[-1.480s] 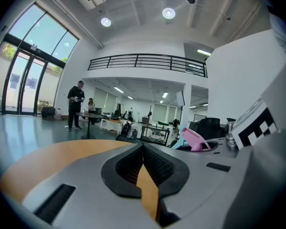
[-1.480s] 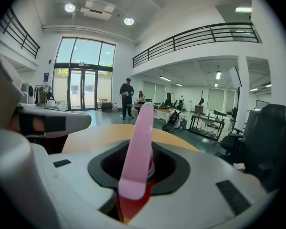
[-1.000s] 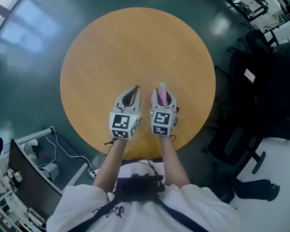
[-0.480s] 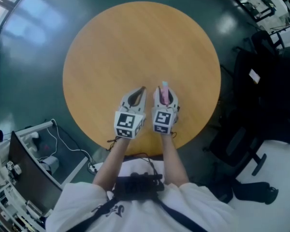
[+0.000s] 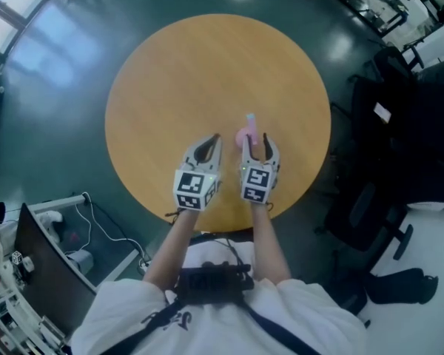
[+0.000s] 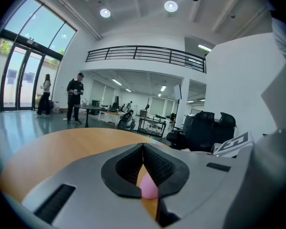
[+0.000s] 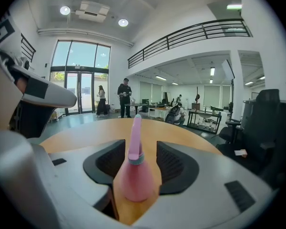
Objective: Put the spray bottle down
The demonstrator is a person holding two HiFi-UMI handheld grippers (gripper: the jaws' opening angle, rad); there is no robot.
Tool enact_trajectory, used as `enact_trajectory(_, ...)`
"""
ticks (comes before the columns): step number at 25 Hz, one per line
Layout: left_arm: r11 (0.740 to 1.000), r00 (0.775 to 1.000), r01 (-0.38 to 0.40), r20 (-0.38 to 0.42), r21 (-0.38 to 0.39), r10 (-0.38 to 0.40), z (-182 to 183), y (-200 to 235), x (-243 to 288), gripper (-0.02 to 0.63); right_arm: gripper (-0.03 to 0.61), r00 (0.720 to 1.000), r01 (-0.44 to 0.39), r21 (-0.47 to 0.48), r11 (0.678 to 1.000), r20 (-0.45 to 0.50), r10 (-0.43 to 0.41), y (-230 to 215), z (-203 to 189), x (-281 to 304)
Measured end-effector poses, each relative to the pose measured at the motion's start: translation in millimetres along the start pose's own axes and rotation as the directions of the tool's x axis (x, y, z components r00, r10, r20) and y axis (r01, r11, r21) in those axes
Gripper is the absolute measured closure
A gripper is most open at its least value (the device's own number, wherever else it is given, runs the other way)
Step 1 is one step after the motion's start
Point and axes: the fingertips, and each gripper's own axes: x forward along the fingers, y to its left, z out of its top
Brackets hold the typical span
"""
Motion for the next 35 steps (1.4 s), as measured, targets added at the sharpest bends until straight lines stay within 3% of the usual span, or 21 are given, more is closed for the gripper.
enact_trajectory(8, 1.000, 0.997, 0.009, 0.075, 0.025, -0.010, 18, -6, -40, 0.601, 0.372, 0.990, -0.055, 0.011, 0.998, 0.128, 0.053, 24, 44, -59)
enact_trajectory(17, 0.996, 0.986, 0.031, 0.162, 0.079, -0.043, 38, -32, -75, 0.601, 0.561, 0.941, -0.136, -0.010, 0.991, 0.312, 0.132, 57, 104, -132)
enact_trajectory(24, 0.993, 0.972, 0.029, 0.230, 0.116, -0.055, 58, -45, -106, 0.601, 0.563, 0.931, -0.166, -0.010, 0.986, 0.327, 0.160, 72, 111, -166)
enact_trajectory(30, 0.991, 0.966, 0.029, 0.250, 0.130, -0.060, 66, -48, -127, 0.601, 0.565, 0.937, -0.127, -0.048, 0.991, 0.322, 0.136, 79, 114, -179)
enact_trajectory(35, 0.989, 0.957, 0.024, 0.281, 0.148, -0.065, 79, -49, -142, 0.601, 0.565, 0.925, -0.115, -0.067, 0.991, 0.357, 0.131, 86, 125, -190)
